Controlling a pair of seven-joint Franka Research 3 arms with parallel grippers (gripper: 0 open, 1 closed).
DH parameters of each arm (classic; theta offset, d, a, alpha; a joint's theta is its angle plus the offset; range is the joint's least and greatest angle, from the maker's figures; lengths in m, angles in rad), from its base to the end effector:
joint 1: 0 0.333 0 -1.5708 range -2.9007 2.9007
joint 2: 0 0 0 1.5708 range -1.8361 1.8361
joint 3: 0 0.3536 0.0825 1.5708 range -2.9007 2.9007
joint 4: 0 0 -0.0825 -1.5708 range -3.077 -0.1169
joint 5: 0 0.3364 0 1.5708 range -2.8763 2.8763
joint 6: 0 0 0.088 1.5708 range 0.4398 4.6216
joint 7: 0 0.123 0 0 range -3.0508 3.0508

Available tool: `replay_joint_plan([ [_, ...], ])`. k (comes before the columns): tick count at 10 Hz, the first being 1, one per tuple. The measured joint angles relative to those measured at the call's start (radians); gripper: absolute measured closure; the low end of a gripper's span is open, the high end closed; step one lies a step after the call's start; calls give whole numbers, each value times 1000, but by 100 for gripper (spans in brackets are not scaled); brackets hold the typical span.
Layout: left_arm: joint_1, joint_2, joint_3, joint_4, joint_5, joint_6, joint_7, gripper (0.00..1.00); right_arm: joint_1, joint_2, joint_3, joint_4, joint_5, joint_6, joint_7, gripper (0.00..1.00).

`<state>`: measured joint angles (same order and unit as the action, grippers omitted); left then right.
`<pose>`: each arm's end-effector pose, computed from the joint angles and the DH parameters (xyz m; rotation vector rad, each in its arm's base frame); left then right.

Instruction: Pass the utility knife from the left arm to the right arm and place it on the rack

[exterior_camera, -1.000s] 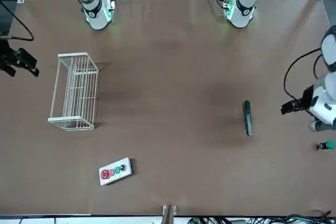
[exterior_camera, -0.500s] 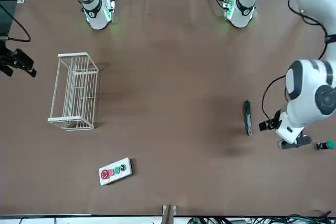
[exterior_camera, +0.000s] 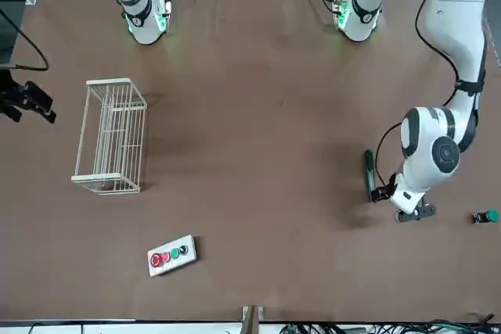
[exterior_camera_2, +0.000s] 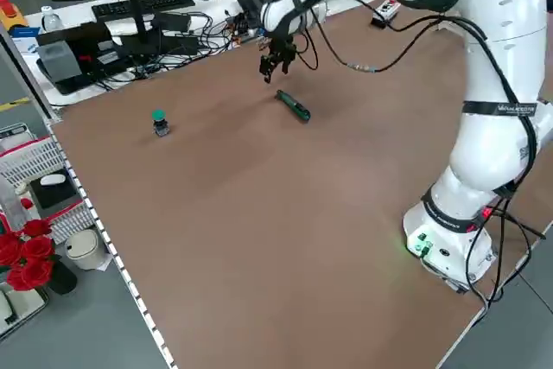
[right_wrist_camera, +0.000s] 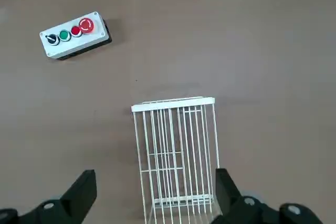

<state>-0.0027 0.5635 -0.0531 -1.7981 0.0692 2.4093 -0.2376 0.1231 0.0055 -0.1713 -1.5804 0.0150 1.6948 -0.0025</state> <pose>0.6469 -0.0309 0.2885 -3.1209 -0.2194 -0.0802 0.5224 -0.0232 0.6509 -3.1248 0.0730 -0.1710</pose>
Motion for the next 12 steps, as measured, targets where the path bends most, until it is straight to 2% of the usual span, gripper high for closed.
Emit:
replay_joint_plan([
  [3, 3, 17, -19, -22, 0, 3, 0, 13, 2, 0, 2, 0, 0, 0, 0, 0],
  [6, 0, 52, -27, -46, 0, 33, 3, 14, 5, 0, 7, 1, 0, 0, 0, 0],
  [9, 5, 55, -26, -65, 0, 40, 11, 16, 7, 0, 9, 1, 0, 0, 0, 0],
  [12, 5, 55, -26, -67, 0, 40, 12, 33, 8, 0, 10, 1, 0, -2, 0, 0],
])
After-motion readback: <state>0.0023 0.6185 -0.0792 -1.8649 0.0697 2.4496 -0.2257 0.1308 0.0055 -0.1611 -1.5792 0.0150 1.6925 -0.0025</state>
